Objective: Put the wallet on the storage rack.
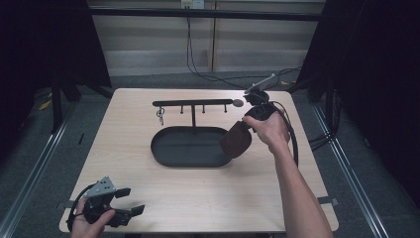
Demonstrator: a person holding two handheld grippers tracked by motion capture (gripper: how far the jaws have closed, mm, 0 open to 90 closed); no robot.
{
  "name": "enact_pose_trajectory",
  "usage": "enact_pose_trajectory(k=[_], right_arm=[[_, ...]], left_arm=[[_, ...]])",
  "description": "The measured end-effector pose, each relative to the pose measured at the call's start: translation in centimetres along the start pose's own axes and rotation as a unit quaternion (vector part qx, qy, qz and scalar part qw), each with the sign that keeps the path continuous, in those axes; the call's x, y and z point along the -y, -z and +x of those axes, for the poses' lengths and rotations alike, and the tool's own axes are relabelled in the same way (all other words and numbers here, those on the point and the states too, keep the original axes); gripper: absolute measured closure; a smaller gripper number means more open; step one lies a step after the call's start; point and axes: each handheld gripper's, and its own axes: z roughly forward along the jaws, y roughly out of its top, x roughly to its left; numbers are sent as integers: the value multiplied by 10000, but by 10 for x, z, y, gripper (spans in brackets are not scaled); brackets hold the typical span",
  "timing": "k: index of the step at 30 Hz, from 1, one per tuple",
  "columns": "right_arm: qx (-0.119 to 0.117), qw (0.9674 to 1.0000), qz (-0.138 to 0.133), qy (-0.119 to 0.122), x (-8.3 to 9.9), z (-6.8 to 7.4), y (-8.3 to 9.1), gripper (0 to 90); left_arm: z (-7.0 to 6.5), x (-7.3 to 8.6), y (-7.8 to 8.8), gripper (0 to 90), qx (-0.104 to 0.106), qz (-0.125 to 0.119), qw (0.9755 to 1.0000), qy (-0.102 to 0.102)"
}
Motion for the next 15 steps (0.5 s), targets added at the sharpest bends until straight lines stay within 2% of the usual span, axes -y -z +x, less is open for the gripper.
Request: enact_pose_trajectory(k=[7, 15], right_arm=[[-217, 9996, -153, -139, 0, -2, -13, 749], [-359, 9985, -335, -250, -1, -2, -29, 751]], left_arm=[[0, 0, 0, 176, 3, -14, 10000, 25], [0, 1, 2, 176, -10, -40, 10000, 27]])
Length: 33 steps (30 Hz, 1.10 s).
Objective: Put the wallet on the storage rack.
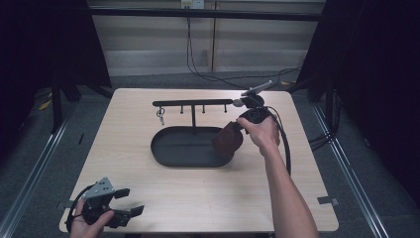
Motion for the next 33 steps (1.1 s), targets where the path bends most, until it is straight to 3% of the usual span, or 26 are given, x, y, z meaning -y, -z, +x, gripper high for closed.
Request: enact_pose_trajectory(k=[15, 21, 22, 23, 30, 33], right_arm=[[-376, 9988, -209, -221, 8, -1, -44, 751], [-601, 9967, -386, -392, 15, -4, -60, 750], [-618, 9965, -402, -391, 16, -5, -62, 749], [-577, 9964, -486, -395, 18, -6, -62, 851], [-571, 9966, -454, -393, 25, -11, -74, 848], [-567, 9963, -538, -342, 25, -9, -72, 827]], left_arm=[[0, 0, 0, 176, 10, 14, 10000, 5], [0, 0, 0, 176, 16, 15, 10000, 14], [0, 0, 0, 176, 18, 14, 10000, 13], [0, 0, 0, 176, 18, 10, 10000, 12], [1, 0, 0, 176, 17, 21, 10000, 13], [1, 0, 0, 176, 21, 22, 10000, 9]])
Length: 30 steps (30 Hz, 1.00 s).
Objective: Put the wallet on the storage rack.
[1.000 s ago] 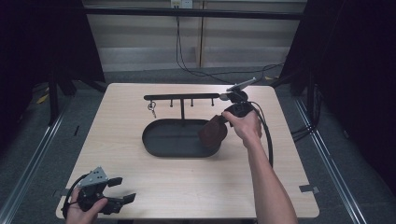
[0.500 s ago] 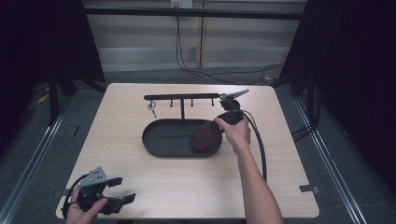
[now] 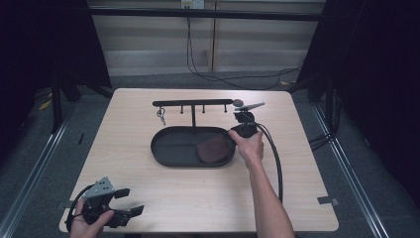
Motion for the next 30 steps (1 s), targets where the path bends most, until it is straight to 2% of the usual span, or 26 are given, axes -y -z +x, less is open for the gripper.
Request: enact_pose_trajectory(k=[7, 9, 13, 22, 25, 27, 30], right_arm=[[-26, 9997, -226, 122, 3, 1, 8, 757], [-114, 9992, -361, 136, 5, 0, 11, 729], [-125, 9988, -432, 167, 8, -1, 14, 676], [-229, 9969, -674, 341, 14, 2, 32, 481], [-184, 9964, -728, 402, 15, 3, 36, 419], [-161, 9961, -769, 402, 16, 4, 39, 347], [-139, 9957, -796, 449, 18, 5, 44, 315]], left_arm=[[0, -1, 0, 176, -17, 6, 10000, -6], [1, -1, -1, 176, -14, -9, 10000, 5], [2, -1, -1, 176, -43, -25, 10000, 35], [6, -3, -1, 176, -123, -101, 9997, 165], [7, -3, -1, 176, -167, -122, 9996, 214], [7, -2, 0, 177, -195, -126, 9994, 263], [8, -2, -1, 177, -226, -100, 9991, 331]])
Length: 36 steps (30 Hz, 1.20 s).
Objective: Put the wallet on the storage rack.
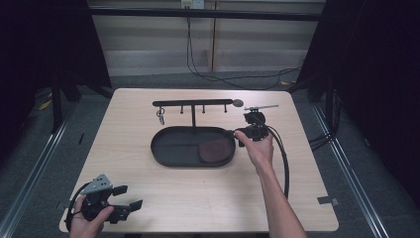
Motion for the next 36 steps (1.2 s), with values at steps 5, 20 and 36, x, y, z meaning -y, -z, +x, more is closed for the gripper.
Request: enact_pose_trajectory(k=[5, 20, 36], right_arm=[[-28, 9999, -54, 131, 2, 3, 10, 273], [22, 9997, -151, 176, 29, -10, 29, 197], [102, 9988, -338, 337, 65, -14, 55, 177]], left_arm=[[-1, 0, -1, 179, -80, 0, 10000, 56], [1, 0, 1, 184, -140, -5, 9998, 147], [4, 0, 1, 178, -198, 53, 9995, 252]])
